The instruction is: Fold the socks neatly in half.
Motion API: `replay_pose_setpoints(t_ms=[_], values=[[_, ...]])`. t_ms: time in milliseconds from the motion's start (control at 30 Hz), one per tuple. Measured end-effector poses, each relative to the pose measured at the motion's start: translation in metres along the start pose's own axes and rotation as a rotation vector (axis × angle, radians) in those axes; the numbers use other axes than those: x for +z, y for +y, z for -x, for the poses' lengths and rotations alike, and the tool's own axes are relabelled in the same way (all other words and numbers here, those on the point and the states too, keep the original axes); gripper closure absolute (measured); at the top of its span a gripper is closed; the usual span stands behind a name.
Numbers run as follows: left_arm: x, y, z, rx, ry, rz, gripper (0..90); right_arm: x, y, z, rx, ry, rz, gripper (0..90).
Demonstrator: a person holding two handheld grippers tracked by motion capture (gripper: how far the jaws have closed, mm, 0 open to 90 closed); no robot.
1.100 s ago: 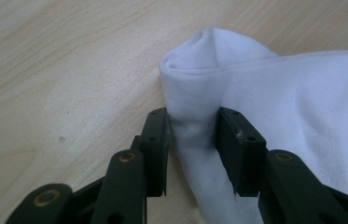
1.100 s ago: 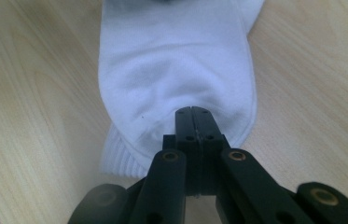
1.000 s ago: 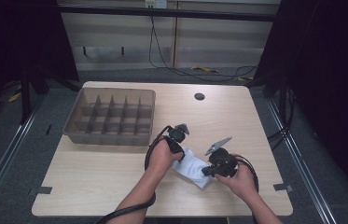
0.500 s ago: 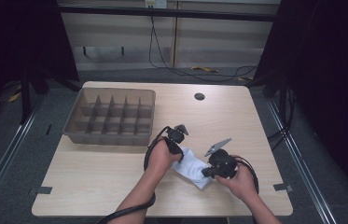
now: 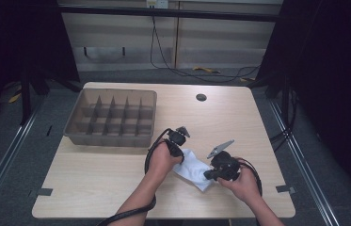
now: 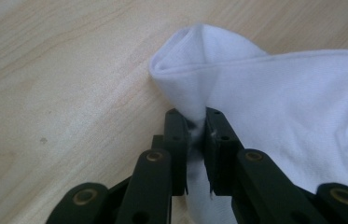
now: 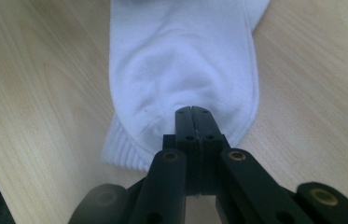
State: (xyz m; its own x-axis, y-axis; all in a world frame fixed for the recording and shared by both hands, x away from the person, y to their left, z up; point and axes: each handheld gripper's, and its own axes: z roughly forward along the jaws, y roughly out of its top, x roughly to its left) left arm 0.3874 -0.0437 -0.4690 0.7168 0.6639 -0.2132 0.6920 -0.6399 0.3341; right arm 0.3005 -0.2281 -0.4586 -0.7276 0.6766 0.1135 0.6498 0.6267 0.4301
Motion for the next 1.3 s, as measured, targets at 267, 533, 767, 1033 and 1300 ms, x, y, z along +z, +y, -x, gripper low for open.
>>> replay_pose_setpoints(t_ms=[267,533,767,1033,1300], values=[[-0.010,0.001,0.002,-0.008,-0.008,-0.020,82.3,0.000,0.001,0.000,0.002,0.005,-0.002,90.0],[-0.027,0.005,0.007,0.003,-0.020,-0.004,82.6,0.001,0.004,0.000,0.005,0.001,-0.008,90.0],[-0.040,0.006,0.010,0.008,-0.023,-0.001,82.5,0.005,0.008,-0.002,0.011,0.007,0.007,90.0],[-0.044,0.004,0.009,0.007,-0.026,0.002,82.6,0.007,0.013,-0.005,0.008,0.004,0.012,89.8],[-0.048,0.003,0.009,0.019,-0.016,-0.002,82.6,-0.002,0.012,-0.002,0.006,-0.002,0.025,89.5]])
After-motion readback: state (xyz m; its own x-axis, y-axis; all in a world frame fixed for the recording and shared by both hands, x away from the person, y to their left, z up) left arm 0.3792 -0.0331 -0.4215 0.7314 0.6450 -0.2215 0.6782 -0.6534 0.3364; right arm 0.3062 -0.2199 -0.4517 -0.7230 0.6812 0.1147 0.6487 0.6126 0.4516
